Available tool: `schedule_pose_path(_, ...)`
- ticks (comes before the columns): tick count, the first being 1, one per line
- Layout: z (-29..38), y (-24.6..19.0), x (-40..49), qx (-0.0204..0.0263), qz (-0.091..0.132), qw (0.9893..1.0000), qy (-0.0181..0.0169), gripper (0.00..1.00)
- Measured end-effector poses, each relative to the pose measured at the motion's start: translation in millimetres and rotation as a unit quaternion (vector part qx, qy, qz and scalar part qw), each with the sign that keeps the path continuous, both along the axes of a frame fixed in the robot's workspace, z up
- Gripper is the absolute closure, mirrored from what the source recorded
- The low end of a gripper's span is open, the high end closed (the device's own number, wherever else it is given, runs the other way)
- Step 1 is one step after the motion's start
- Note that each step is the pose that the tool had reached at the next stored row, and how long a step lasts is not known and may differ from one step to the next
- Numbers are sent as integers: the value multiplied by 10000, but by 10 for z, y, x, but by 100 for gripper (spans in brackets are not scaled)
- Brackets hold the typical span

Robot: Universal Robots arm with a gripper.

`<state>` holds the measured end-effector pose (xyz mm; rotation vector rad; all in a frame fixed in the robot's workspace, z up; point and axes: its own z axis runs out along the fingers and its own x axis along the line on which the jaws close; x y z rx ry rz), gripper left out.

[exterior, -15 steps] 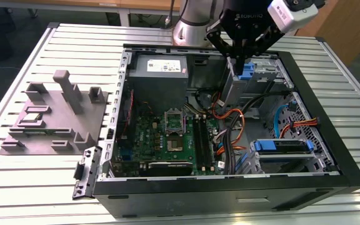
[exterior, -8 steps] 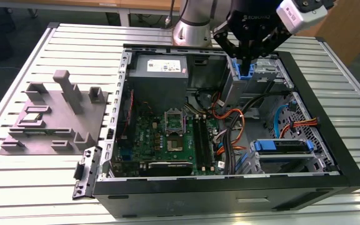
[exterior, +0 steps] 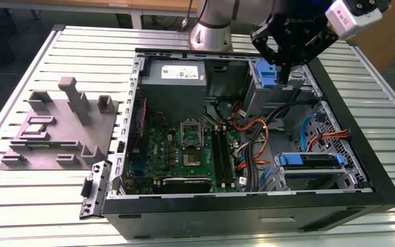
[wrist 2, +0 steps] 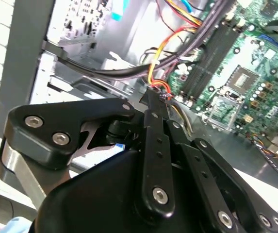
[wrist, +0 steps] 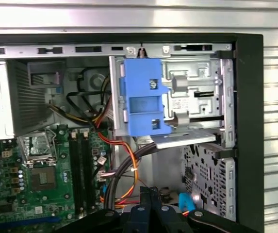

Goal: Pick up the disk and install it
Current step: 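Insert the first disk wire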

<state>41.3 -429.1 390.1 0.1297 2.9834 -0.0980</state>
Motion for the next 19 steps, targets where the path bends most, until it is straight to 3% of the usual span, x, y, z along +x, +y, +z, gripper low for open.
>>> schedule_pose_path(5, -3, 0, 162, 0, 0, 10000, 0, 90)
schedule_pose_path(19, -13, 1, 381, -1, -12, 10000, 0, 90)
